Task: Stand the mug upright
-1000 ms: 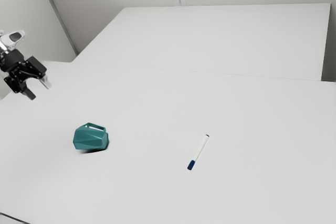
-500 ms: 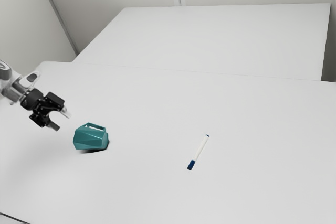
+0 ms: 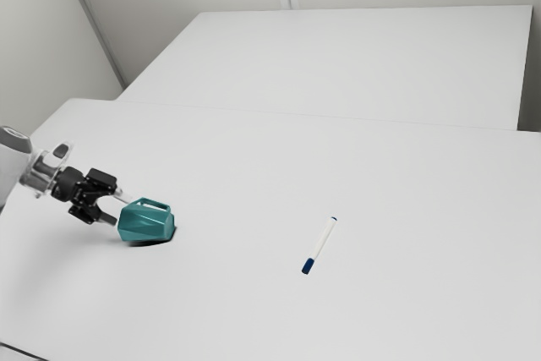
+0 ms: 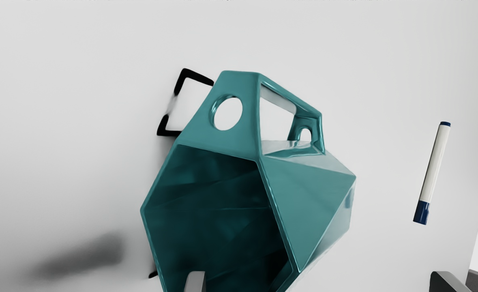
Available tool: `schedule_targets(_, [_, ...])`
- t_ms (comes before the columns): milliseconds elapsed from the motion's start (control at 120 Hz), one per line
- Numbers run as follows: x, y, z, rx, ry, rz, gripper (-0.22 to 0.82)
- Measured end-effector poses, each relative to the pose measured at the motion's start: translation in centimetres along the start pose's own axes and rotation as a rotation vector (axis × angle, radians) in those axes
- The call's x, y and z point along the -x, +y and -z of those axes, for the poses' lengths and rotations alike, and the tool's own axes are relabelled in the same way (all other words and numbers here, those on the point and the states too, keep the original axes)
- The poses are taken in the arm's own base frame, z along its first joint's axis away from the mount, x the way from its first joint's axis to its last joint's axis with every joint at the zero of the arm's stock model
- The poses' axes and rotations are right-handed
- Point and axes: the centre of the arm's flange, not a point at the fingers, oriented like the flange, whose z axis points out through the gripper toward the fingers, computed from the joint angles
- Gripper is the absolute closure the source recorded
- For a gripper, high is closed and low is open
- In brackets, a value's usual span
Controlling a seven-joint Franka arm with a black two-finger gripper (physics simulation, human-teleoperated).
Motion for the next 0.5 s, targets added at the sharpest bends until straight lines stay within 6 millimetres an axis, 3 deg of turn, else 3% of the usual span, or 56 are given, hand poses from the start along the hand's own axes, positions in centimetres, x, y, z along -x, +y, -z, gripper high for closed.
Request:
schedule_targets(267, [-0.1, 0.0, -2.5, 0.094, -0.015, -0.009, 0.0])
schedule_targets(500, [-0.2, 0.6, -2.8, 0.114, -0.019, -0.044, 0.53])
